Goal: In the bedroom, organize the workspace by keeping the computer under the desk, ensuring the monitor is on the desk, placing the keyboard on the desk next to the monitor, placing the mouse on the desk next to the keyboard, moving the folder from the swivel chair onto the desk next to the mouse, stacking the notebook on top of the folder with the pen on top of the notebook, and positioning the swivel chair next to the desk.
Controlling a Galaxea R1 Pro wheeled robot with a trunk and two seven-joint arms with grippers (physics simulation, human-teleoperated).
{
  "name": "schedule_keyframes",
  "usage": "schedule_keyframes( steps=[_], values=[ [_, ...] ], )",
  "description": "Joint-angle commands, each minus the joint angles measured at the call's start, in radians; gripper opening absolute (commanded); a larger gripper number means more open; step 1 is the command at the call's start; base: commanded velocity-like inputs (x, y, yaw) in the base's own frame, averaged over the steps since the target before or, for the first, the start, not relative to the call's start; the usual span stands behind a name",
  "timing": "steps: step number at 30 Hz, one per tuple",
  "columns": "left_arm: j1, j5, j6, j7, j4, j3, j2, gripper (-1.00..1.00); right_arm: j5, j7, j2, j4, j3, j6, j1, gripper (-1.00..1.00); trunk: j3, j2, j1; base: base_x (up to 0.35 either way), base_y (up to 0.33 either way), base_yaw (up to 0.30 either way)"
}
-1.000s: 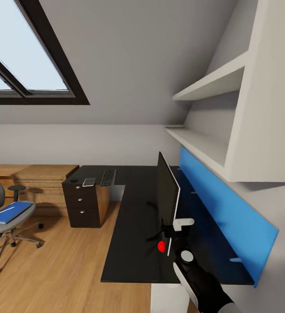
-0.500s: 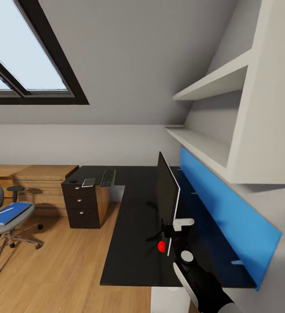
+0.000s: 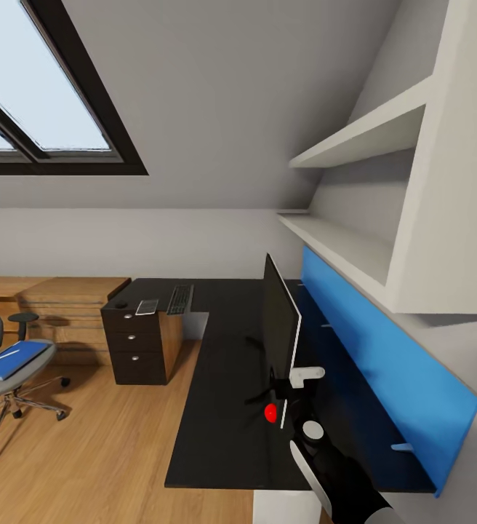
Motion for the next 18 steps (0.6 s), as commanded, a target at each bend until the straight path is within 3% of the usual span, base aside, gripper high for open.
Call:
schedule_keyframes(
  steps=[1,18],
  values=[
    [-0.001,0.009,-0.004,0.002,0.0,-0.008,0.001,1.0,-0.014,-0.006,-0.001,0.001,0.004,-0.006,-0.001,1.0,-0.002,-0.001,0.0,0.005,0.0,0.0],
    [-0.001,0.009,-0.004,0.002,0.0,-0.008,0.001,1.0,-0.014,-0.006,-0.001,0.002,0.004,-0.006,-0.001,1.0,-0.002,-0.001,0.0,0.001,0.0,0.0]
  ],
)
